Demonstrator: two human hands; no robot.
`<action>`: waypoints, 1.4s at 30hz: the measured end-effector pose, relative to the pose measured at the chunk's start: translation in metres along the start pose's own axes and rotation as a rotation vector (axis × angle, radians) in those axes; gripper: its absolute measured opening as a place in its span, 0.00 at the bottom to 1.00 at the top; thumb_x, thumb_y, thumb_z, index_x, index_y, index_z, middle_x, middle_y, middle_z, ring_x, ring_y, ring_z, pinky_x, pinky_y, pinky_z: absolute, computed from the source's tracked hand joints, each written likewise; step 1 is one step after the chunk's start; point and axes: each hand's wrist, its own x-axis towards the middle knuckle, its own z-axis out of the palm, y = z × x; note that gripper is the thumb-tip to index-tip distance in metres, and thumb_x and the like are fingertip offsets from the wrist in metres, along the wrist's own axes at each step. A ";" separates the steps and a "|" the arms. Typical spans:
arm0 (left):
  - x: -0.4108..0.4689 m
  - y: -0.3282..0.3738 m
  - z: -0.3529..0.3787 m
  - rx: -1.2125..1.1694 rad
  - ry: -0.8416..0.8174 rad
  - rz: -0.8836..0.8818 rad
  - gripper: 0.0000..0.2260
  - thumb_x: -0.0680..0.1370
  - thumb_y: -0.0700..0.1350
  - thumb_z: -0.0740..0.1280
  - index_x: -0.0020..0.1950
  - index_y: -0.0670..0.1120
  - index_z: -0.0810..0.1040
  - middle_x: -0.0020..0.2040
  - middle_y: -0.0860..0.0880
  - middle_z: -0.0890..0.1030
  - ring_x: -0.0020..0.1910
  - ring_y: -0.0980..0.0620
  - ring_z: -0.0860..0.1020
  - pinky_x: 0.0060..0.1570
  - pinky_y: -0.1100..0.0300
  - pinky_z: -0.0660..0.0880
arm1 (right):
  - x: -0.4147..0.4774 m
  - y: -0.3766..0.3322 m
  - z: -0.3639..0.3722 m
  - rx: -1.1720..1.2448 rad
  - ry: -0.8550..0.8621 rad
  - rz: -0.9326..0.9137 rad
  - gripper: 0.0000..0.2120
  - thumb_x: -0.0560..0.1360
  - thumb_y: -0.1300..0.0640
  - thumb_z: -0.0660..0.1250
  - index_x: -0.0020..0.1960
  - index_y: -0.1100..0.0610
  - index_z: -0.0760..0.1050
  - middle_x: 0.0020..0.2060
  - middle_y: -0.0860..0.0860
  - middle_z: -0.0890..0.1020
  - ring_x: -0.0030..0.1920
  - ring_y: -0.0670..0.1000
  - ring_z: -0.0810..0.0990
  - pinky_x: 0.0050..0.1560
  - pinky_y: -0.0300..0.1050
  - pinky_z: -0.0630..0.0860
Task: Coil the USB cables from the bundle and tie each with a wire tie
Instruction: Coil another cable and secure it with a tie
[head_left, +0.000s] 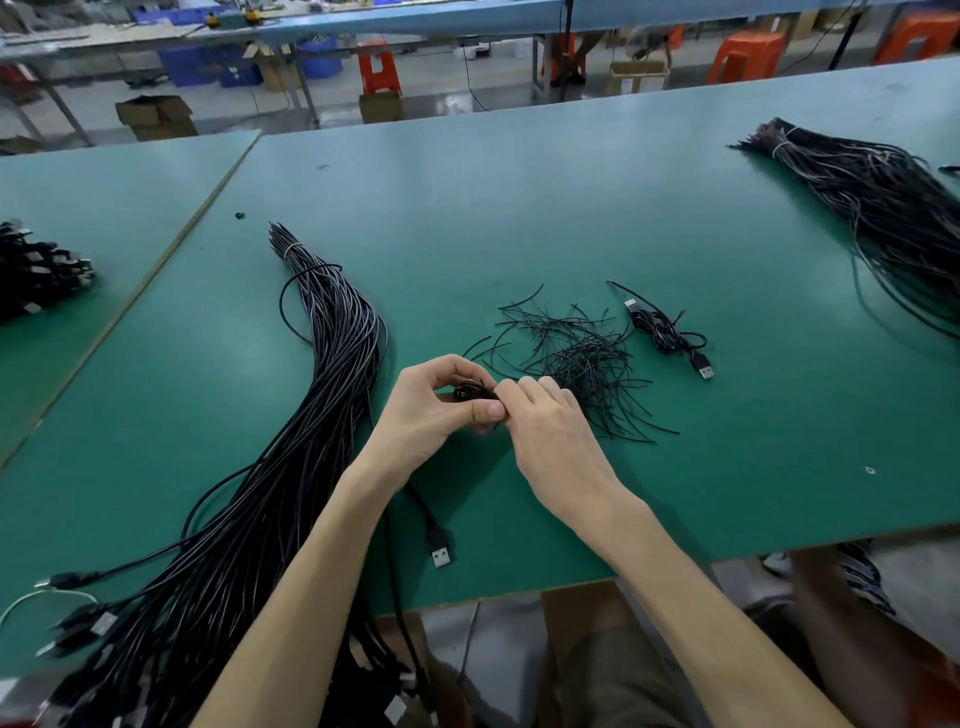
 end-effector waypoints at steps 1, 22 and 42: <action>0.000 0.001 0.000 0.019 -0.001 0.014 0.13 0.70 0.35 0.79 0.51 0.35 0.82 0.45 0.39 0.85 0.39 0.42 0.83 0.47 0.52 0.84 | 0.000 0.000 0.000 -0.023 0.004 0.000 0.12 0.81 0.69 0.60 0.59 0.56 0.73 0.49 0.51 0.76 0.51 0.54 0.70 0.54 0.47 0.66; 0.002 0.000 -0.006 -0.206 -0.109 0.029 0.13 0.78 0.40 0.73 0.62 0.41 0.84 0.56 0.38 0.85 0.49 0.42 0.84 0.56 0.54 0.81 | 0.003 0.000 -0.009 0.207 0.010 0.145 0.13 0.88 0.55 0.50 0.56 0.56 0.73 0.51 0.49 0.78 0.51 0.52 0.70 0.57 0.52 0.64; 0.000 0.008 -0.010 -0.143 -0.188 -0.004 0.18 0.77 0.29 0.71 0.66 0.42 0.82 0.58 0.40 0.85 0.57 0.39 0.84 0.62 0.53 0.79 | 0.004 0.006 -0.004 0.399 0.017 0.183 0.14 0.88 0.55 0.52 0.49 0.54 0.72 0.44 0.48 0.80 0.47 0.52 0.71 0.60 0.54 0.64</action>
